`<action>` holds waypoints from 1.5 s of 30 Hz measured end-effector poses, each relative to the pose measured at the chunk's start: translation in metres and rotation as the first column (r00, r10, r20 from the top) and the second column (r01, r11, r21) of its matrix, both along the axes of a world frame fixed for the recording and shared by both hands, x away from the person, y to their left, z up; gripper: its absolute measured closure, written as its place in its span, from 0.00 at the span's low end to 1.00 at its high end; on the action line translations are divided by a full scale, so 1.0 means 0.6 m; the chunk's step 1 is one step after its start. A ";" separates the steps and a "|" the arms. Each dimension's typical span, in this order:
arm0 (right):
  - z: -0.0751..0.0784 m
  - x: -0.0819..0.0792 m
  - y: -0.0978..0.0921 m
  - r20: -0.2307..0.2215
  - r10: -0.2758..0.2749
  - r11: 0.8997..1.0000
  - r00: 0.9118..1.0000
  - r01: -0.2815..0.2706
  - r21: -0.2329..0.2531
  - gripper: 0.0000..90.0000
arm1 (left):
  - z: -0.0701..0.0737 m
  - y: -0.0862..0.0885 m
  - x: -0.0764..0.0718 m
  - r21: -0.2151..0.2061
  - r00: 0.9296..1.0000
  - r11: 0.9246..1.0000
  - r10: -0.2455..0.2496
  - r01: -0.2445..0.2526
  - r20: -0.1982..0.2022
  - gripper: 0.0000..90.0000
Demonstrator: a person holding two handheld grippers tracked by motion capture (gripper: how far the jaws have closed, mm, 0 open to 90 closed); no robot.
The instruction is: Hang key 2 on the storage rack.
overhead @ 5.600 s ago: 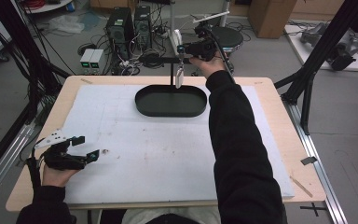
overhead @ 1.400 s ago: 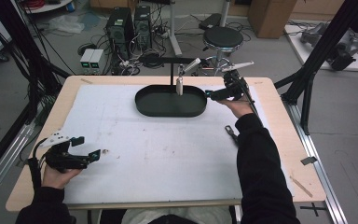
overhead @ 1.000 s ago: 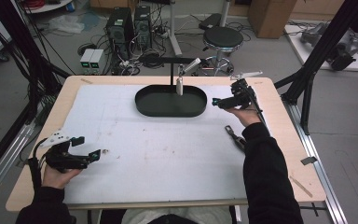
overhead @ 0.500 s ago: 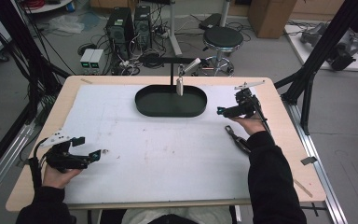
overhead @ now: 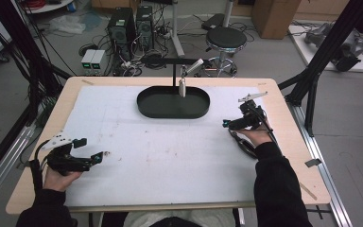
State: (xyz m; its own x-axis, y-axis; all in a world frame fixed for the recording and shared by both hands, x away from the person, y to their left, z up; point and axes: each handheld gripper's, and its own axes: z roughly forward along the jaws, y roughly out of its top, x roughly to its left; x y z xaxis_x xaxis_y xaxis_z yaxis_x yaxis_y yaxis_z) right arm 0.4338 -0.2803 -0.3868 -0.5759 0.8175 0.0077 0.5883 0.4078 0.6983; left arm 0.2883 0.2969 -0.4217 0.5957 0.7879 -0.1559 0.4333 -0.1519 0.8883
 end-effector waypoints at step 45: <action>-0.057 -0.021 -0.021 -0.161 -0.044 0.991 0.986 0.022 -0.134 0.08 | 0.009 -0.008 -0.005 0.004 1.000 1.000 0.010 -0.010 0.026 0.06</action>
